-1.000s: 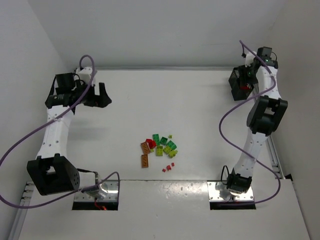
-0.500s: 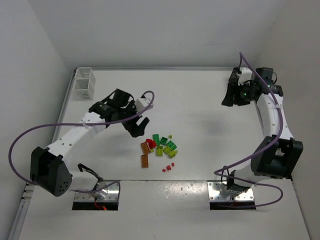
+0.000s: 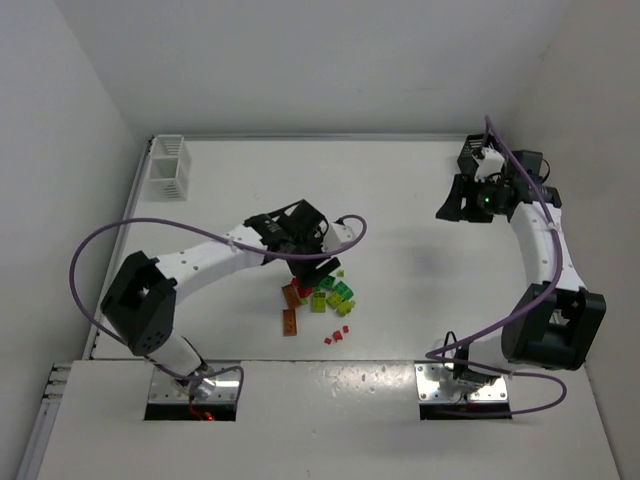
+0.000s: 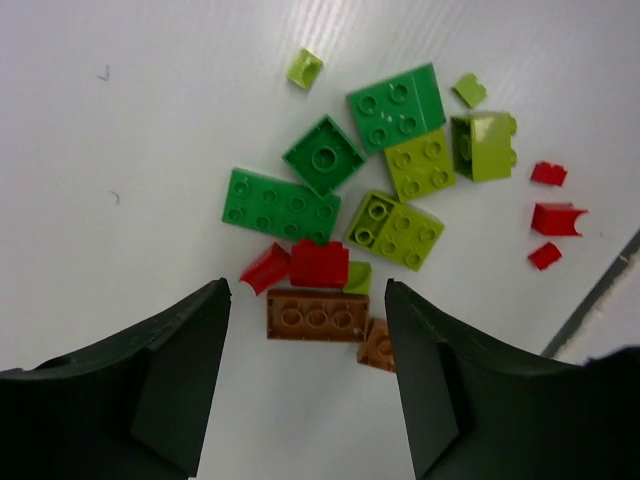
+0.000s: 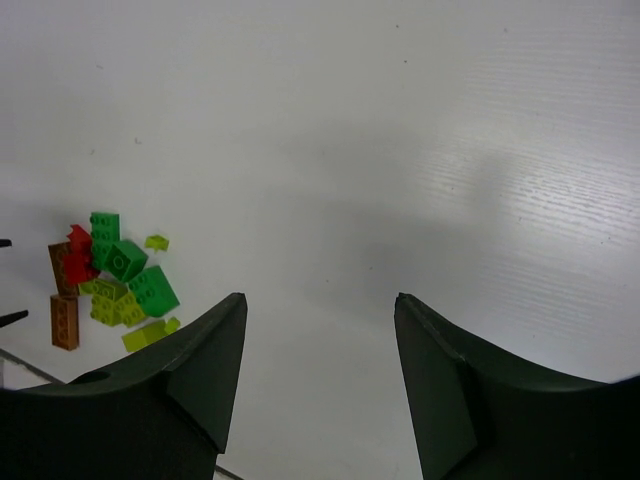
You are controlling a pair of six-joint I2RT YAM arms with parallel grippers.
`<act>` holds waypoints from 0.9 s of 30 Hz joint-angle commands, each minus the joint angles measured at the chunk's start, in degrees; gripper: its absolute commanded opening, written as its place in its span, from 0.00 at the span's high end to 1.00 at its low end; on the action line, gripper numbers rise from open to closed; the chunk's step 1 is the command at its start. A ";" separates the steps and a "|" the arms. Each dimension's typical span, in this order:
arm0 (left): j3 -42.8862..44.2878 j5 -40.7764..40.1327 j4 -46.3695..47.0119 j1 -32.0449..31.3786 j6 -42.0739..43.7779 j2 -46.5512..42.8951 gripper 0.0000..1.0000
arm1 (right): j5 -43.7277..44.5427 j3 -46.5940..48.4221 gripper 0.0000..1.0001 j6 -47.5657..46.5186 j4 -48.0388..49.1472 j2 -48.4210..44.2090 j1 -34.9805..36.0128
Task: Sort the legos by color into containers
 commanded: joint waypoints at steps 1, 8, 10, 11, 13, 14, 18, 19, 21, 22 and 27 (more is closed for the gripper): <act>4.74 -4.63 4.26 -2.10 -2.73 2.47 0.31 | -1.66 -0.36 0.38 2.26 3.49 -1.67 -0.30; 9.75 -5.08 4.79 -2.64 -9.41 12.32 0.37 | -1.13 0.17 0.38 2.26 2.79 -1.67 -0.83; 9.76 -4.46 4.79 -2.64 -10.02 13.64 0.38 | -0.61 0.17 0.38 2.26 2.79 -1.67 -0.83; 10.37 -3.68 4.79 -2.64 -10.03 14.25 0.38 | -0.61 0.17 0.38 2.26 2.79 -1.67 -0.83; 10.38 -3.67 4.79 -2.64 -10.82 15.05 0.38 | -0.61 0.17 0.38 2.26 2.79 -1.67 -0.83; 10.38 -3.06 4.79 -2.64 -10.82 15.75 0.38 | -0.61 0.17 0.38 2.26 2.79 -2.19 -0.83; 10.90 -2.35 4.79 -3.16 -11.96 16.81 0.37 | -0.61 -0.36 0.38 2.26 2.79 -2.19 -0.83; 11.43 -2.35 4.79 -3.17 -11.96 17.33 0.37 | -0.61 -0.36 0.38 2.26 2.79 -2.19 -0.83; 12.04 -2.35 4.79 -3.17 -11.96 18.04 0.35 | -0.61 -0.88 0.38 2.26 2.79 -2.19 -0.83; 12.74 -1.74 4.79 -3.69 -11.96 18.74 0.35 | -0.61 -0.89 0.38 2.26 3.31 -2.19 -0.83; 13.81 -1.13 4.26 -3.69 -12.49 21.46 0.35 | -0.61 -0.89 0.38 2.26 3.32 -2.19 -0.83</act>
